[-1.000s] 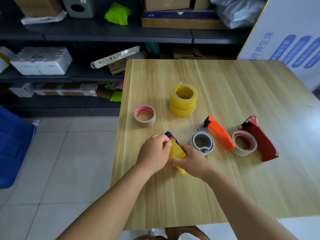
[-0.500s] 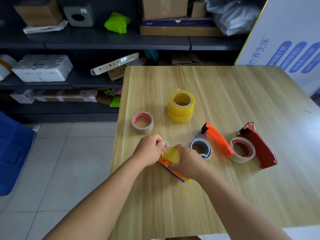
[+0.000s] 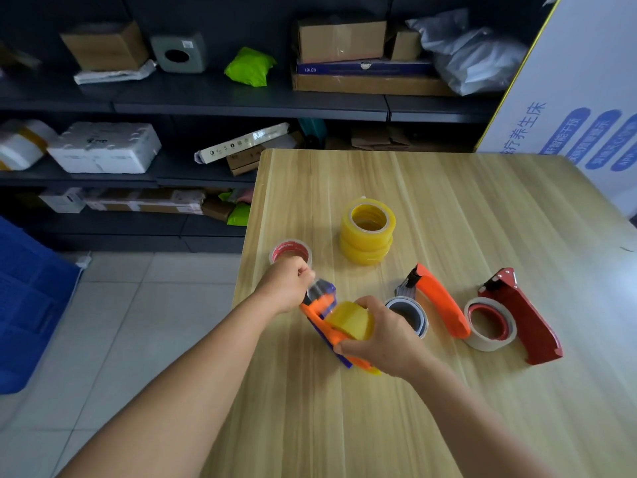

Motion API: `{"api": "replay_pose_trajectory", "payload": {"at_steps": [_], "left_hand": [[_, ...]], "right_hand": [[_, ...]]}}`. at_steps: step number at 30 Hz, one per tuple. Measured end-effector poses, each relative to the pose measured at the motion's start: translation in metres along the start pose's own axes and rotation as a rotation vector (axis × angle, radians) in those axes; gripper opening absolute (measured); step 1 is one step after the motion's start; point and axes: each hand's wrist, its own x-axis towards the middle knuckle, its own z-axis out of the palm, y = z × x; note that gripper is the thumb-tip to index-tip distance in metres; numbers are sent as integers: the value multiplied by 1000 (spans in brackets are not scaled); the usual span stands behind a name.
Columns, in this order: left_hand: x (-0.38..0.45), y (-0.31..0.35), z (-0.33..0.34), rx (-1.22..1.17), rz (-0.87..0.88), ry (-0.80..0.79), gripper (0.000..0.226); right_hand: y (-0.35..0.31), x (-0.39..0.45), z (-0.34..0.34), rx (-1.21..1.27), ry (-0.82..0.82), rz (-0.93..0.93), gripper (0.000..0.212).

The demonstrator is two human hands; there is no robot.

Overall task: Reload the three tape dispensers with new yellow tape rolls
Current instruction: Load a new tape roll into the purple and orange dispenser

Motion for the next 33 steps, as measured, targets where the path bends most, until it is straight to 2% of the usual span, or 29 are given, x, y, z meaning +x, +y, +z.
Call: {"api": "replay_pose_trajectory", "payload": {"at_steps": [3,9,17,22,28,33], "left_hand": [[-4,7,4,60,23,51,20],[-8,6,6,22,5,91,24],[-13,9,-1,-159,-77,10,27],[-13,13,-3,-328,-216,14,34],[-18,20,-4,-414,-296,-28,14],[-21,25,-15,-470,-321,-195,32]], "right_hand": [[-9,4,-2,-117,-14,18,77],[-19,7,-8,-270,-24,2,79],[-16,8,-19,-303,-78,-7,68],[-12,8,-20,-345,-41,-54,67],[-6,9,-22,-303,-77,-80,63],[-1,11,-21,-260,-76,-94,62]]}}
